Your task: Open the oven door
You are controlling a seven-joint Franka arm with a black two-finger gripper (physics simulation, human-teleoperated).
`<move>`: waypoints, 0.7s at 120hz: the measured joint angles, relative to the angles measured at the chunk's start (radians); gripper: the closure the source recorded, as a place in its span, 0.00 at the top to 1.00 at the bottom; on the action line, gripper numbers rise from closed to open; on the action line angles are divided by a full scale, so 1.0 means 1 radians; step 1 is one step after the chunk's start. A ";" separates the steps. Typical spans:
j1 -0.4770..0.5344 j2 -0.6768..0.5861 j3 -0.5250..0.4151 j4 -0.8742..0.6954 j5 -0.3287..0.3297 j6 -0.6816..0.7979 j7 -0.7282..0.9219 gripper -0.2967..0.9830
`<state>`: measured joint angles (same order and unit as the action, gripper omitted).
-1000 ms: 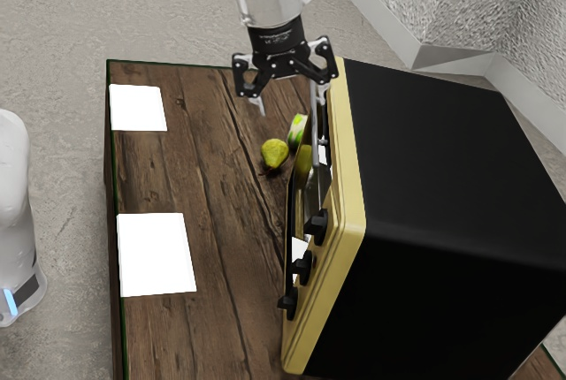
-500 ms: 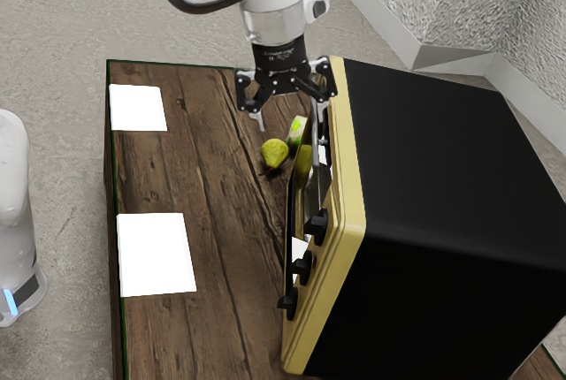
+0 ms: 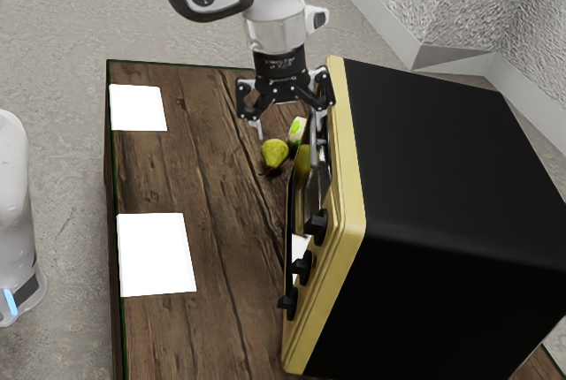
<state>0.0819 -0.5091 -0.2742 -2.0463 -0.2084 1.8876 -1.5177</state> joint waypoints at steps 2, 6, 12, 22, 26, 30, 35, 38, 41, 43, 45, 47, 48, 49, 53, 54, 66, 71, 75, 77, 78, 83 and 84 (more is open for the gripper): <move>0.001 0.000 0.000 -0.002 -0.001 0.000 0.000 0.77; 0.002 0.001 0.000 -0.004 -0.004 0.000 0.001 0.77; 0.003 0.000 0.000 -0.006 -0.007 0.000 0.003 0.77; 0.007 -0.002 0.001 -0.008 -0.010 0.000 0.006 0.77; 0.009 -0.006 0.001 -0.014 -0.011 0.000 0.006 0.77; 0.009 -0.009 0.001 -0.018 -0.011 0.000 0.007 0.77; 0.010 -0.014 0.001 -0.023 -0.012 0.000 0.008 0.77; 0.012 -0.019 0.000 -0.028 -0.014 0.001 0.009 0.77; 0.012 -0.026 0.000 -0.035 -0.017 0.001 0.010 0.77; 0.013 -0.030 0.000 -0.039 -0.018 0.001 0.010 0.77; 0.013 -0.033 0.000 -0.043 -0.020 0.001 0.010 0.77; 0.013 -0.036 0.000 -0.045 -0.022 0.001 0.011 0.77; 0.014 -0.037 0.000 -0.046 -0.022 0.001 0.011 0.77; 0.014 -0.038 0.000 -0.047 -0.023 0.001 0.011 0.77; 0.016 -0.042 0.000 -0.051 -0.026 0.001 0.011 0.76; 0.016 -0.042 0.000 -0.052 -0.026 0.001 0.012 0.76; 0.020 -0.066 0.000 -0.074 -0.034 0.002 0.013 0.76; 0.020 -0.078 0.000 -0.084 -0.037 0.003 0.014 0.76; 0.021 -0.086 0.000 -0.090 -0.039 0.003 0.015 0.76; 0.022 -0.088 0.000 -0.093 -0.040 0.003 0.015 0.76; 0.022 -0.090 0.000 -0.094 -0.040 0.003 0.015 0.76; 0.022 -0.100 0.000 -0.104 -0.042 0.003 0.015 0.76; 0.023 -0.102 0.000 -0.106 -0.042 0.003 0.015 0.76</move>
<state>0.1044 -0.6111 -0.2738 -2.1522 -0.2503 1.8904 -1.5023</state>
